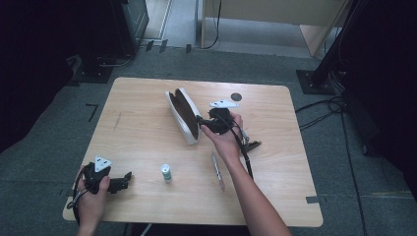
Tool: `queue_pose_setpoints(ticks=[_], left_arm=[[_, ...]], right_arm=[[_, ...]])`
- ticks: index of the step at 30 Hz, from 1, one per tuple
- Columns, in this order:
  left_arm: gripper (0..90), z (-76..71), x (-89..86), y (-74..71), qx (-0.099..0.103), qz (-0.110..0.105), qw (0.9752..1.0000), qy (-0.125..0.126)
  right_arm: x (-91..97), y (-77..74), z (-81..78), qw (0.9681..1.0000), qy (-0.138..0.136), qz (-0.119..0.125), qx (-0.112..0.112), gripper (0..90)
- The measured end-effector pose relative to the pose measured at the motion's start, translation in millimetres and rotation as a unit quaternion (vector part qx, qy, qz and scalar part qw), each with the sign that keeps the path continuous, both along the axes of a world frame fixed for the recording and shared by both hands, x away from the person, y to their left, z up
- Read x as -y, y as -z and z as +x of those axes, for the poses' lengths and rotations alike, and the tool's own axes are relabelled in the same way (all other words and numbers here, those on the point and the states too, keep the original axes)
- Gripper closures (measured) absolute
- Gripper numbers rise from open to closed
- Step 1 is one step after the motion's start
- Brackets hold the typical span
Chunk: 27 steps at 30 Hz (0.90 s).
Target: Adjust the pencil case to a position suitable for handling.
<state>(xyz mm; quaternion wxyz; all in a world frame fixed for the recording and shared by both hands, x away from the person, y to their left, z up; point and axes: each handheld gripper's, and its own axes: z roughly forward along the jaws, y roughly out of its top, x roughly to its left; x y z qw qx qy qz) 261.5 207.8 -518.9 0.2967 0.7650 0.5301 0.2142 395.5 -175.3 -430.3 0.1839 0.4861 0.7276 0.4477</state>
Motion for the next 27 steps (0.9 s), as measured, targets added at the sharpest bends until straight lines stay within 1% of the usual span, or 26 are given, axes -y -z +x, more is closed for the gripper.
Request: queue_pose_setpoints(ticks=[1,2,3,4,5,6,9,10,11,12,13,14,15,16,17,18,19,21,23,24,26,27], left_arm=[[0.0,0.0,0.0,0.0,0.000,0.000,1.0000,0.000],[0.0,0.0,0.0,0.0,0.000,0.000,1.0000,0.001],[0.0,0.0,0.2,0.1,0.001,-0.001,1.0000,0.000],[0.0,0.0,0.2,0.1,0.001,-0.001,1.0000,0.000],[0.0,0.0,0.2,0.1,0.000,-0.001,1.0000,0.001],[0.0,0.0,0.2,0.1,0.001,-0.001,1.0000,0.001],[0.0,0.0,0.2,0.1,0.001,-0.001,1.0000,0.001],[0.0,0.0,0.2,0.1,0.001,-0.001,1.0000,0.001],[0.0,0.0,0.3,0.1,0.001,-0.001,1.0000,0.001],[0.0,0.0,0.3,0.1,0.001,-0.001,1.0000,0.001],[0.0,0.0,0.3,0.1,0.001,-0.001,1.0000,0.001],[0.0,0.0,0.3,0.1,0.001,-0.001,1.0000,0.001],[0.0,0.0,0.3,0.1,0.001,-0.001,1.0000,0.001],[0.0,0.0,0.3,0.1,0.001,-0.001,1.0000,0.001],[0.0,0.0,0.3,0.1,0.001,-0.001,1.0000,0.001],[0.0,0.0,0.4,0.2,0.001,-0.001,1.0000,0.001],[0.0,0.0,0.4,0.1,0.001,-0.001,1.0000,0.001],[0.0,0.0,0.4,0.1,0.001,-0.001,1.0000,0.001],[0.0,0.0,0.3,0.1,0.001,-0.001,1.0000,0.001],[0.0,0.0,0.4,0.2,0.001,-0.001,1.0000,0.001],[0.0,0.0,0.4,0.1,0.001,-0.001,1.0000,0.001],[0.0,0.0,0.4,0.1,0.001,-0.001,1.0000,0.001]], right_arm=[[-0.6,-2.2,-0.8,0.9999,-0.006,0.015,0.000,42.3],[-2.1,-2.5,-1.3,0.9999,-0.008,0.015,-0.001,42.3],[-5.7,-1.8,-1.6,0.9998,-0.015,0.010,-0.002,42.2],[-5.7,-1.8,-1.6,0.9998,-0.015,0.010,-0.002,42.2],[-11.3,1.5,-1.5,0.9998,-0.018,-0.002,-0.008,42.6],[-14.1,4.5,-0.4,0.9997,-0.018,-0.009,-0.013,42.8],[-19.8,15.2,4.3,0.9991,-0.016,-0.020,-0.033,45.9],[-19.8,15.2,4.3,0.9991,-0.016,-0.020,-0.033,45.9],[-21.1,19.2,6.5,0.9989,-0.014,-0.020,-0.041,49.8],[-22.0,23.2,8.6,0.9986,-0.013,-0.018,-0.048,60.5],[-21.4,24.5,9.6,0.9984,-0.013,-0.014,-0.053,62.7],[-20.3,25.0,10.1,0.9985,-0.010,-0.009,-0.053,66.3],[-20.3,25.0,10.1,0.9985,-0.010,-0.009,-0.053,66.3],[-19.1,25.3,10.6,0.9986,0.001,-0.014,-0.052,73.0],[-19.1,25.3,10.6,0.9986,0.001,-0.014,-0.052,73.0],[-17.3,24.6,9.6,0.9990,0.005,-0.011,-0.044,77.1],[-16.3,23.5,8.6,0.9990,0.007,-0.005,-0.045,78.8],[-15.7,21.2,5.7,0.9991,0.004,0.002,-0.042,79.7],[-16.2,20.1,3.7,0.9992,0.001,0.004,-0.041,79.8],[-18.0,18.2,-1.4,0.9992,-0.002,0.008,-0.039,80.0],[-18.7,17.7,-3.3,0.9992,-0.002,0.011,-0.039,80.0],[-20.5,16.9,-8.9,0.9990,-0.003,0.019,-0.041,80.0]])
